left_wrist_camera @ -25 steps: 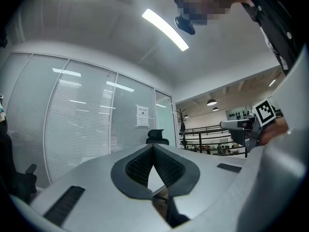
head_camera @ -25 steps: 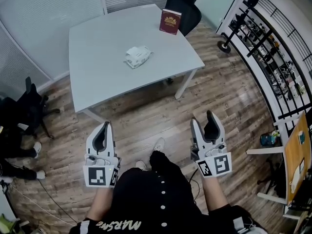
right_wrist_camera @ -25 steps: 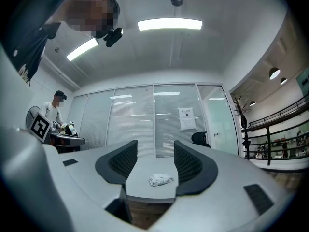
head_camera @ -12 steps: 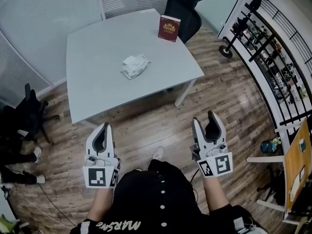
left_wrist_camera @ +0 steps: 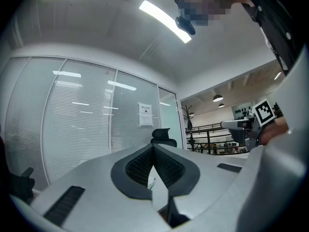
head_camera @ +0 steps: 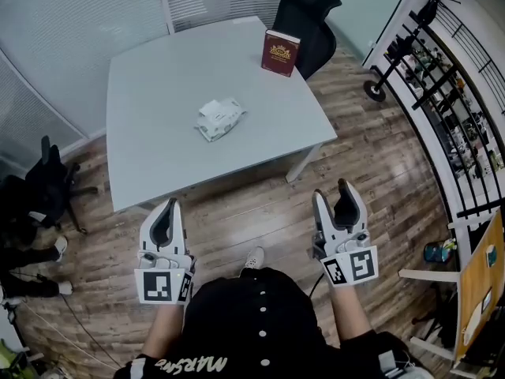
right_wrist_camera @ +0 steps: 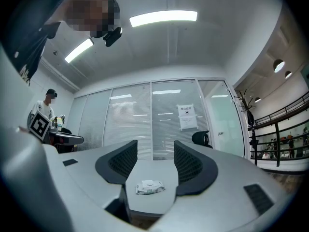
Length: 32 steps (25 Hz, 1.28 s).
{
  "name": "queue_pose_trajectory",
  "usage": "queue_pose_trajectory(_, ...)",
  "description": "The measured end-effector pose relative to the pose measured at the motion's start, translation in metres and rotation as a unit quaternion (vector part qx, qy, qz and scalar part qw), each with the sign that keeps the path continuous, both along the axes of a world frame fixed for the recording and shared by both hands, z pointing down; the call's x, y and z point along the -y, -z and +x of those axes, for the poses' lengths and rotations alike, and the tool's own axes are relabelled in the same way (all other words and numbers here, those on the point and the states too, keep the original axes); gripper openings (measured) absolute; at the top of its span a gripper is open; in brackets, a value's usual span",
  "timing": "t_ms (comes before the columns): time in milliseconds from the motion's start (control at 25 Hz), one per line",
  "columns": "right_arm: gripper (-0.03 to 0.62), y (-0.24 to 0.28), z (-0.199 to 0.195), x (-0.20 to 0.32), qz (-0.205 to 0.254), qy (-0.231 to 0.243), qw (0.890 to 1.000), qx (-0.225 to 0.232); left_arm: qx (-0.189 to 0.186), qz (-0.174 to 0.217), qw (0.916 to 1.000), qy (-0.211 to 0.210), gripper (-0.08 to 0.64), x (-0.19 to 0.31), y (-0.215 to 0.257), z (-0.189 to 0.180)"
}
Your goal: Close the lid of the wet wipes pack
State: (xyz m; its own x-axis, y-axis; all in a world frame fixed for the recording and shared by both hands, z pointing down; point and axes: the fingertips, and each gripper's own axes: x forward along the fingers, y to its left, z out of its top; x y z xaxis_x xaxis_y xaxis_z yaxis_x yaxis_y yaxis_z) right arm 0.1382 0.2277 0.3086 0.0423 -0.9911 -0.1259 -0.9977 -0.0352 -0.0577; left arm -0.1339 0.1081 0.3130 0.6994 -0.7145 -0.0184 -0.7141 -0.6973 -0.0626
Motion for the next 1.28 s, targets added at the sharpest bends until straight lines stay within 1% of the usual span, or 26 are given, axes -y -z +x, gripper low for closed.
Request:
queue_pose_trajectory(240, 0.236, -0.001, 0.022, 0.03, 0.003, 0.016, 1.0, 0.002, 0.001, -0.001, 0.9999, 0.016, 0.006, 0.021, -0.002, 0.018)
queue_pose_trajectory(360, 0.236, -0.001, 0.03, 0.043, 0.003, 0.029, 1.0, 0.002, 0.001, 0.004, 0.9996, 0.028, 0.005, 0.026, 0.001, 0.024)
queue_pose_trajectory(480, 0.236, 0.0, 0.036, 0.054, 0.005, 0.04, 0.999, 0.002, 0.006, 0.012, 0.999, 0.042, 0.006, 0.026, 0.004, 0.026)
queue_pose_trajectory(800, 0.235, -0.007, 0.037, 0.078, -0.001, 0.061, 0.998, 0.021, 0.012, 0.003, 0.9982, 0.059, 0.006, 0.036, -0.004, 0.024)
queue_pose_trajectory(1000, 0.235, -0.01, 0.037, 0.097, -0.006, 0.068, 0.998, 0.016, 0.009, -0.006, 0.9981, 0.061, 0.006, 0.052, -0.012, 0.027)
queue_pose_trajectory(1280, 0.235, -0.001, 0.046, 0.132, -0.003, 0.068, 0.998, 0.009, -0.006, 0.008, 0.9982, 0.06, 0.006, 0.092, 0.001, 0.038)
